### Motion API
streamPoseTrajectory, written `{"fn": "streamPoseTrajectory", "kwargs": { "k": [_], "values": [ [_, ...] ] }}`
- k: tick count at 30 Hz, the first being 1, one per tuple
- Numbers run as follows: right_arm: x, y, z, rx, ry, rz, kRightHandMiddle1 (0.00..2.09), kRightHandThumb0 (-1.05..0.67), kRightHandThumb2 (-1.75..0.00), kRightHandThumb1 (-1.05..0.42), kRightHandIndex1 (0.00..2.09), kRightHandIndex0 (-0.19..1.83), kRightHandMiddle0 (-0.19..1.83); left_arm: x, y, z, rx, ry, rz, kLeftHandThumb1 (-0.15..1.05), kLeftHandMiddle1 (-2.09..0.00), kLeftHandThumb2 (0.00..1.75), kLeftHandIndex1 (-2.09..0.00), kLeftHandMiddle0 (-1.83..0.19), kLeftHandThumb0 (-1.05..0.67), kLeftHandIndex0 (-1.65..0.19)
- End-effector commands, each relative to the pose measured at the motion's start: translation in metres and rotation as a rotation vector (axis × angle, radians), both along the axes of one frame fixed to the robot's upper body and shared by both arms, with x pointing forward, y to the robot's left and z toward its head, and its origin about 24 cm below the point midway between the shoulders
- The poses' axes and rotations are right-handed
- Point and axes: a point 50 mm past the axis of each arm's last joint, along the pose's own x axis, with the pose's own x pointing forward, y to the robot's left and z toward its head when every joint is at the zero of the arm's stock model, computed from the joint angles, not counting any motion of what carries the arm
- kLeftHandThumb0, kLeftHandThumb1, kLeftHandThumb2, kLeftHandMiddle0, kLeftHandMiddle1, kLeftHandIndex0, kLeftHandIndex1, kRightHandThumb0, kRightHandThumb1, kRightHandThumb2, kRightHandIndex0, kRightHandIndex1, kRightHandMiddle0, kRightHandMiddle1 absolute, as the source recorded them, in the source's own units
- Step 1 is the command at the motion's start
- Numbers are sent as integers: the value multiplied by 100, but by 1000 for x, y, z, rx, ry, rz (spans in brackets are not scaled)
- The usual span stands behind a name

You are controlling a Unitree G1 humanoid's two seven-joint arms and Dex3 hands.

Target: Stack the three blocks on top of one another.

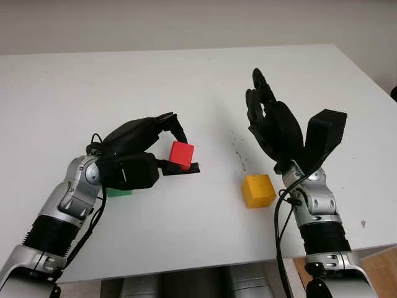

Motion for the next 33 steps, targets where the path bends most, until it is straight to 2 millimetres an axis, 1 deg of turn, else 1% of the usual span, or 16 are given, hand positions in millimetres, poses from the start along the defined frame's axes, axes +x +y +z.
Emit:
{"fn": "streamPoseTrajectory", "kwargs": {
  "k": [1,6,9,10,11,13,15,17,19,20,22,24,27,29,33],
  "values": [
    [0,-1,4,-6,-19,-1,0,-69,-69,-105,0,-19,-19,1,-2,11,15,-34,-10,105,-5,6,-103,-1,-54,-23],
    [0,-1,3,-4,-19,-1,0,-68,-70,-105,0,-19,-19,1,-2,12,26,-25,-5,105,-5,6,-94,2,-56,-23],
    [-1,-1,3,-3,-21,-1,0,-68,-69,-105,0,-19,-19,1,-2,11,27,-11,-8,105,-5,6,-80,5,-58,-21],
    [-1,-1,3,-7,-22,-1,0,-68,-69,-105,0,-19,-19,1,-2,11,25,-6,-9,105,-5,7,-71,7,-59,-19],
    [-1,-1,3,-10,-22,-1,0,-68,-69,-105,0,-19,-19,1,-3,12,24,-1,-11,105,-5,7,-51,10,-60,-18],
    [0,-1,3,-11,-22,-2,0,-68,-69,-105,0,-19,-19,1,-3,12,21,4,-14,105,-5,8,-25,13,-61,-18],
    [0,-1,3,-8,-20,-2,0,-67,-69,-105,0,-19,-19,1,-3,13,18,4,-19,105,-4,9,-14,16,-63,-9],
    [0,-1,3,-8,-19,-7,0,-68,-69,-105,0,-19,-19,0,-4,14,3,0,-27,105,-2,12,-7,18,-66,-1],
    [0,-2,4,-9,-18,-9,0,-68,-68,-105,0,-19,-19,-1,-4,16,-24,-2,-33,105,0,15,-5,19,-68,4],
    [0,-2,4,-11,-18,-10,0,-68,-68,-105,0,-19,-19,-2,-3,17,-45,-7,-36,105,0,26,-3,19,-74,10],
    [0,-3,4,-12,-18,-13,0,-68,-69,-105,0,-19,-19,-4,-2,20,-75,-17,-40,105,0,36,-3,19,-77,14],
    [0,-3,5,-12,-18,-13,0,-68,-68,-105,0,-19,-19,-6,0,24,-151,-29,-40,105,0,47,-1,19,-81,18],
    [-1,-5,6,-17,-28,-10,0,-68,-68,-105,0,-19,-19,-11,10,31,-348,-83,-16,105,0,54,-3,19,-84,19],
    [-1,-6,8,-23,-34,-9,0,-68,-68,-105,0,-19,-19,-14,16,37,-459,-136,-5,105,-1,55,-3,19,-83,19],
    [-2,-12,14,-49,-54,2,0,-67,-67,-105,0,-19,-19,-19,37,51,-665,-252,58,105,0,60,0,19,-78,19]
  ]
}}
